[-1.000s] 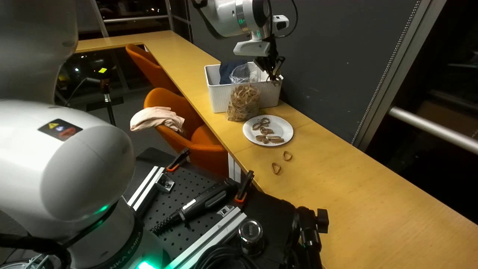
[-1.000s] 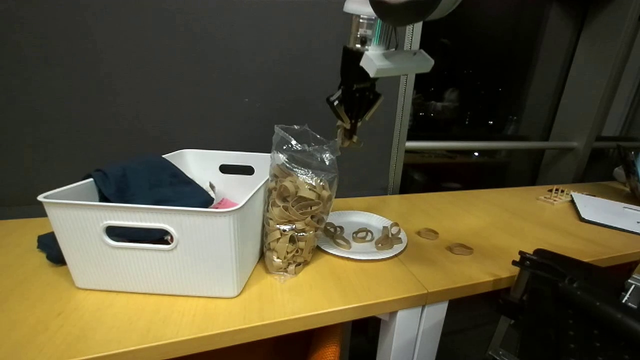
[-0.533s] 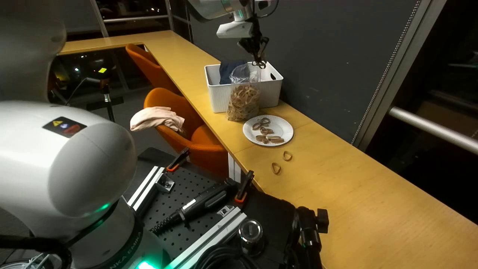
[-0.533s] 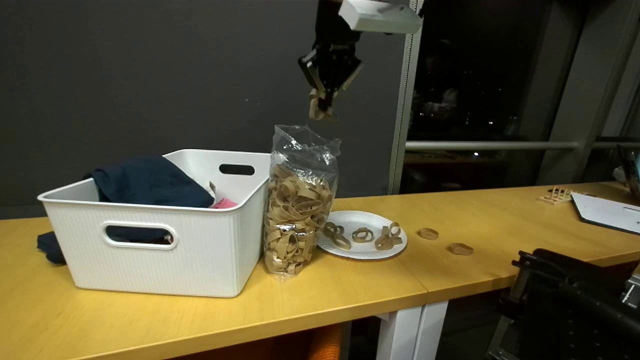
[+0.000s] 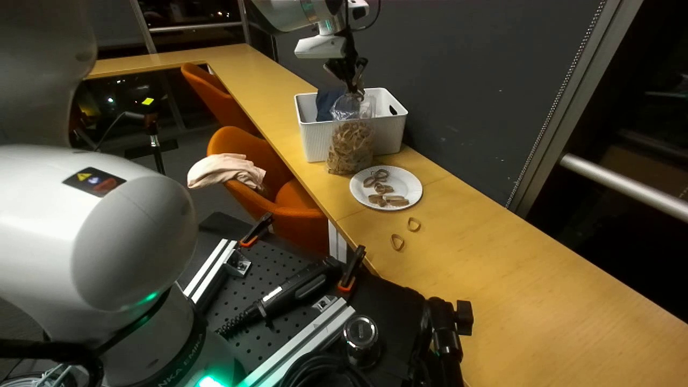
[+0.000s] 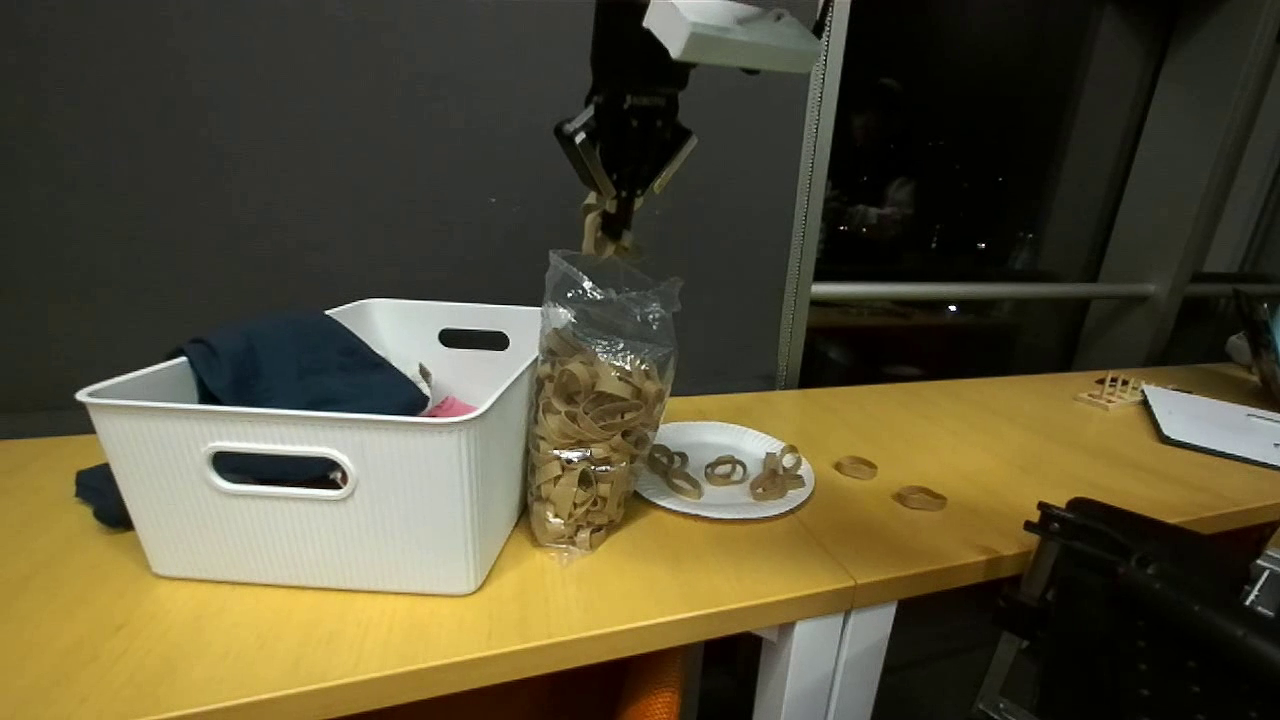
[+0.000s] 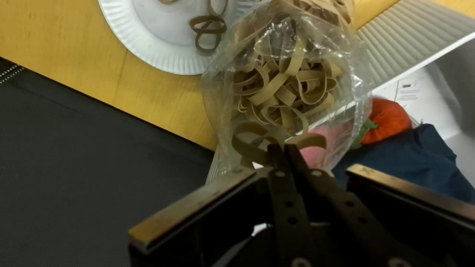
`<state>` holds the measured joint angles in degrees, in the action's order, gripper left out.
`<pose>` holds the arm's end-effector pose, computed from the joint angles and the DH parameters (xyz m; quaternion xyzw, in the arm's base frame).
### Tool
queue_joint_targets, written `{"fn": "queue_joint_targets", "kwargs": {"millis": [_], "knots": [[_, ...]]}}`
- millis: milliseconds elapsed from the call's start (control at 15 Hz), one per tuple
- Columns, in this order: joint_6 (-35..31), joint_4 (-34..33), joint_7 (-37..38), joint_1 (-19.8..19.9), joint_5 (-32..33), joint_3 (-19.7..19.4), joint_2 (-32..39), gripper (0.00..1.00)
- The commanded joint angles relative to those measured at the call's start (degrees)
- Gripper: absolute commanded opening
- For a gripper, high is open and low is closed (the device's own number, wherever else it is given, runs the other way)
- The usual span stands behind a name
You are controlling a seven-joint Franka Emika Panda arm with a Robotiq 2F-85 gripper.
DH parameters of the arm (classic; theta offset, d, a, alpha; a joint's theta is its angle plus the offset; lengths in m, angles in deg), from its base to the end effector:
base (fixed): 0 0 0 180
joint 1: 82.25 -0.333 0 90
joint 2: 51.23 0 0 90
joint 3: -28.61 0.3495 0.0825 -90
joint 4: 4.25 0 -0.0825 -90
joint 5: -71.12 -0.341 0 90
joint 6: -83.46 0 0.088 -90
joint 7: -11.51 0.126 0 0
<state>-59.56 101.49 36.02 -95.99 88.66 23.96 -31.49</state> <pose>0.6346 0.1051 0.4106 0.9809 -0.0211 0.1790 0.0737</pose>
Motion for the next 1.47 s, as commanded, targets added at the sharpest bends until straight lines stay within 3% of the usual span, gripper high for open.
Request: {"fn": "queue_joint_targets", "kwargs": {"millis": [0, 133, 200, 267, 467, 1000, 1400], "knots": [[1.31, 0.08, 1.30, 0.07, 0.63, 0.58, -0.08, 0.01], [1.39, 0.19, 1.28, 0.17, 0.39, 0.61, 0.29, 0.01], [1.51, 0.19, 1.54, 0.15, 0.34, 0.56, 0.52, 0.07], [1.60, 0.14, 1.86, 0.10, 0.29, 0.50, 0.72, 0.30], [2.00, 0.16, 2.51, -0.14, 0.33, 0.43, 0.55, 0.40], [3.54, 0.53, 4.07, 0.04, 0.46, -0.14, -1.59, 0.99], [5.99, 8.17, 8.13, 2.07, 1.31, -1.11, -9.57, 1.00]]}}
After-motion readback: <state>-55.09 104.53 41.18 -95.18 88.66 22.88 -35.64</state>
